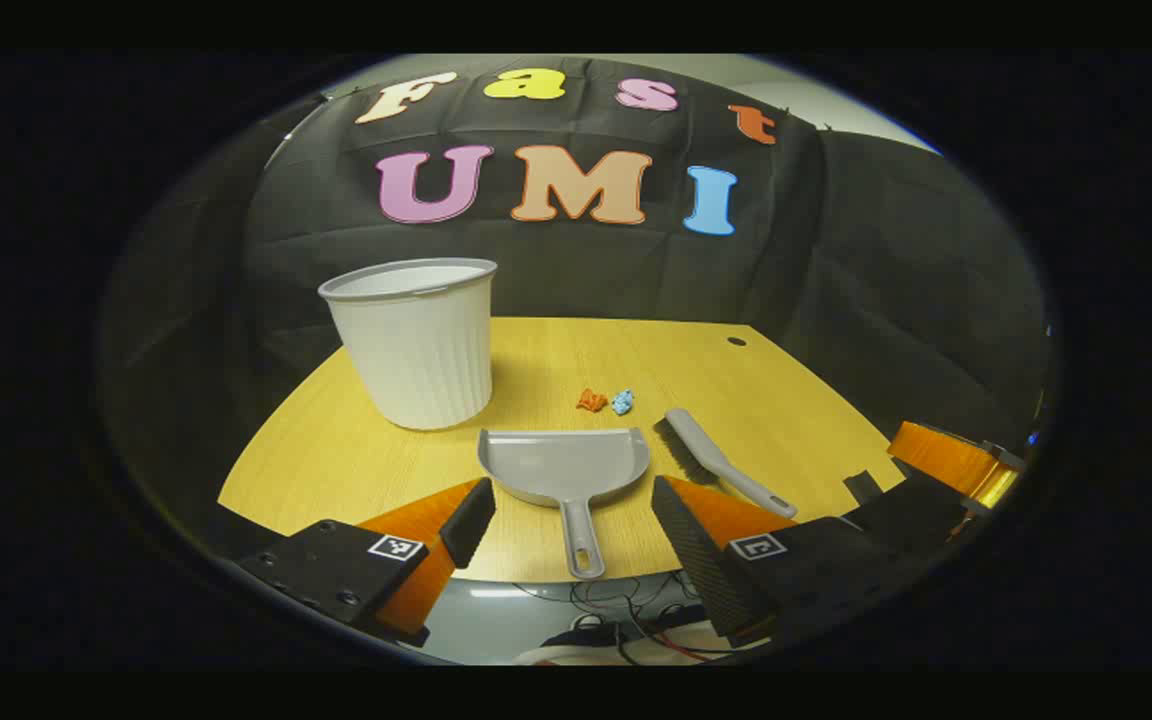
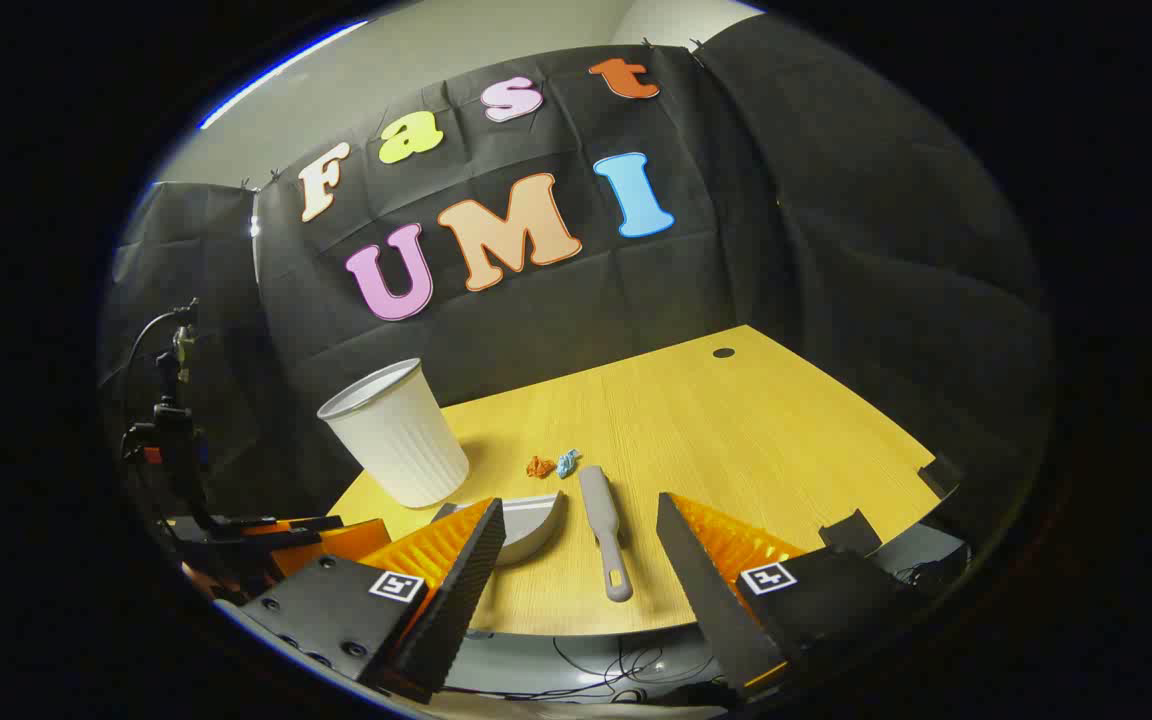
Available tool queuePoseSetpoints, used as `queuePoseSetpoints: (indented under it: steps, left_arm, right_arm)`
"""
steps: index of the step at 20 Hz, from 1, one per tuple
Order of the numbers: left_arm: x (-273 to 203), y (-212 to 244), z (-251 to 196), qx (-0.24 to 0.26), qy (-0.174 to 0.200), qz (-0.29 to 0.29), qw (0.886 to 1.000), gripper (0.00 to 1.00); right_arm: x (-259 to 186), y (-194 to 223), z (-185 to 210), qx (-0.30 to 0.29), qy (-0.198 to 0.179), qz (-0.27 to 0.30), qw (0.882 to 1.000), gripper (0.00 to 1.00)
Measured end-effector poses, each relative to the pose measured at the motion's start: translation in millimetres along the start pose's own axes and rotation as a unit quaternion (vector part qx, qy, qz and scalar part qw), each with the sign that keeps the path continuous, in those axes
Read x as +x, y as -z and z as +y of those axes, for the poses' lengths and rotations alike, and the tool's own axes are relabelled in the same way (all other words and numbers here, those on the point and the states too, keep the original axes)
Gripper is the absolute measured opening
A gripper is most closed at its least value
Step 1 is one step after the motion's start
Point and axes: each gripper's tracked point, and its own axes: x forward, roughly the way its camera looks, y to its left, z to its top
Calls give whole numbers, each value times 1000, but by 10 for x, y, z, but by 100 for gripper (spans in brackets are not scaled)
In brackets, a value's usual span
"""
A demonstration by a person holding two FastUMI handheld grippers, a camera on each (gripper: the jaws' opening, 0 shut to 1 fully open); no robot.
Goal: Pick up the small broom and dustpan from the desktop, sweep the trash into the dustpan with the broom, and then empty the trash into the garbage bin.
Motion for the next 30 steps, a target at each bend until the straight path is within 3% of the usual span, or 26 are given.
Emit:
queuePoseSetpoints:
  steps: [30]
  left_arm:
    - [53, 165, 30, 5, -11, 26, 1000, 95]
  right_arm:
    - [69, 32, 14, -9, -13, 24, 1000, 98]
